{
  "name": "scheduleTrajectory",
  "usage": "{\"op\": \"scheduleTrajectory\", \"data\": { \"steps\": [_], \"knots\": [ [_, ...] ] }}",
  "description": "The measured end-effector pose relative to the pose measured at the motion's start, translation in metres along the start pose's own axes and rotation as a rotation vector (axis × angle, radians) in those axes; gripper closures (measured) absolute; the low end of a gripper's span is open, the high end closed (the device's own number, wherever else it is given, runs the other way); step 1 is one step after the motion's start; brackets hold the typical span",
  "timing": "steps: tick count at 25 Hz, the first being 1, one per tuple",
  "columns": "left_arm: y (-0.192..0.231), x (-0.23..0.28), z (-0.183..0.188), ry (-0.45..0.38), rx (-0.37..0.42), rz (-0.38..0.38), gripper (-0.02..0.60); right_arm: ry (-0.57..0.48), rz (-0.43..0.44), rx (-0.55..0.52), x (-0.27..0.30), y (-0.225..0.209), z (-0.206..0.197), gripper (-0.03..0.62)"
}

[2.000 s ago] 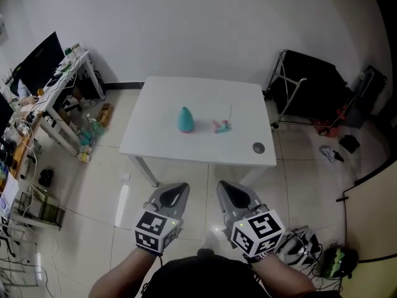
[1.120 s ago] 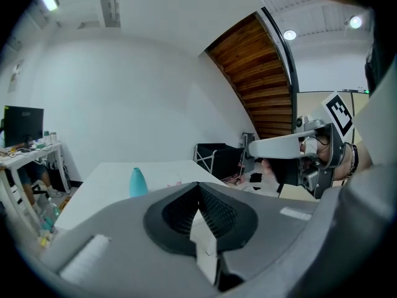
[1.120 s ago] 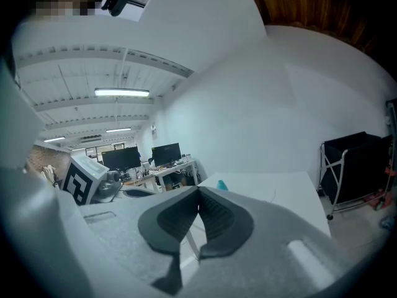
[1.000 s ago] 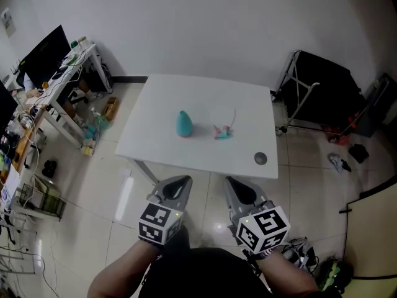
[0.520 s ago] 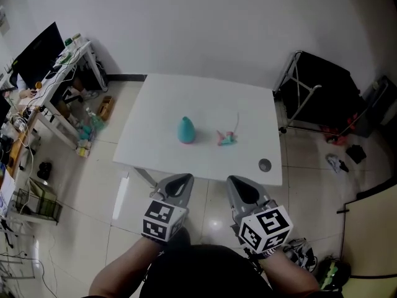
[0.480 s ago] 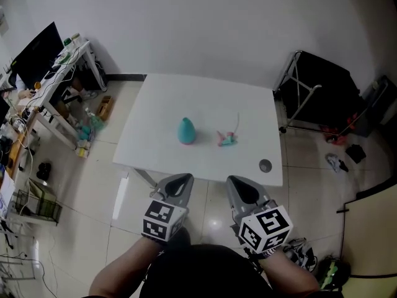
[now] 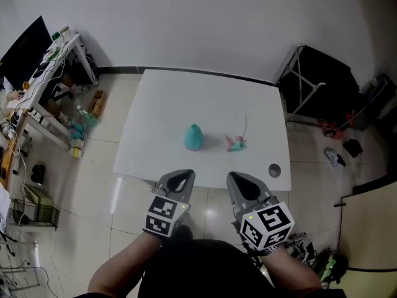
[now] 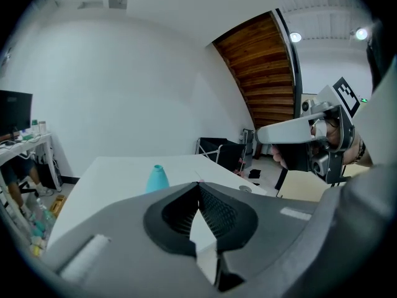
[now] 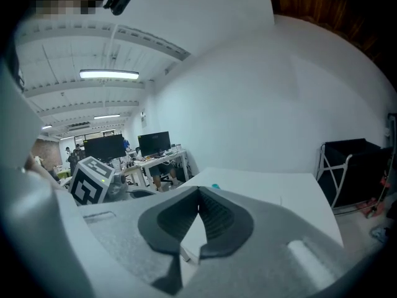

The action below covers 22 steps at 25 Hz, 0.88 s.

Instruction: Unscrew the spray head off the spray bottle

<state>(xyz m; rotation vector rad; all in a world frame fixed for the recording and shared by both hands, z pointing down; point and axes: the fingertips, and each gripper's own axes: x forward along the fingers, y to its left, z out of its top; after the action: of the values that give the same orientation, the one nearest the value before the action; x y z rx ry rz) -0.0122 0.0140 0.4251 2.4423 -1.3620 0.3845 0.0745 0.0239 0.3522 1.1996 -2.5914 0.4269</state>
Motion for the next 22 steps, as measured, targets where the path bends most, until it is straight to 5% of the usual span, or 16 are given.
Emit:
{"op": "scheduleTrajectory", "data": {
  "steps": [22],
  "knots": [
    [0.060, 0.050, -0.027, 0.116, 0.054, -0.125, 0.504, 0.098, -0.105, 0.007, 0.065, 0.002, -0.001, 0.602]
  ]
}}
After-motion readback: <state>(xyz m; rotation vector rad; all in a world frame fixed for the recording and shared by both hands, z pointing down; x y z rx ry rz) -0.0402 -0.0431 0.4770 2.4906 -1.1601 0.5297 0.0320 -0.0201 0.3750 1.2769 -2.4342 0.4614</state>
